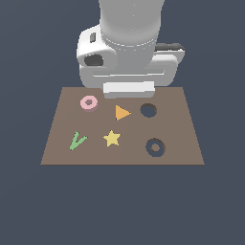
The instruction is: Insert a designated object into the corresponding slot on a board.
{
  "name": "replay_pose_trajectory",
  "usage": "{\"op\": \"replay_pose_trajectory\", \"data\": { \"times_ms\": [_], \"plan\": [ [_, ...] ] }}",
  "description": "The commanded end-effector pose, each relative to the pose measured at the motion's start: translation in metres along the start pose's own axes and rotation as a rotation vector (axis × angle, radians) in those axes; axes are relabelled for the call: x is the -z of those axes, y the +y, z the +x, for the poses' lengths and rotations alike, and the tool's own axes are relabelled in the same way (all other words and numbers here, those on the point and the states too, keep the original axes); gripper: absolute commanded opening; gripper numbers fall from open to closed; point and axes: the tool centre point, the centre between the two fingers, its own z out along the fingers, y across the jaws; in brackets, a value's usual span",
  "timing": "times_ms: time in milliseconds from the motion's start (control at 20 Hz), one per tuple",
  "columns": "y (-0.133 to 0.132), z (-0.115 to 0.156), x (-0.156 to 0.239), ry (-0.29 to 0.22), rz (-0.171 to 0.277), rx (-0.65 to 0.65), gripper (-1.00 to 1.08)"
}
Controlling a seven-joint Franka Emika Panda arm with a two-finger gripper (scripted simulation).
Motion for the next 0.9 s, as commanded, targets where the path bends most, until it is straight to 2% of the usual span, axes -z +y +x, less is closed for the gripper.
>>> {"op": "replay_pose_trajectory", "data": {
  "times_ms": [0, 450, 850],
  "plan": [
    [0.0, 0.0, 0.0, 0.0, 0.0, 0.0, 1.0],
    [0.017, 0.001, -0.011, 0.009, 0.002, -0.089, 1.0],
    [0.061, -0.003, -0.04, 0.032, 0.007, -0.325, 1.0]
  ]
}}
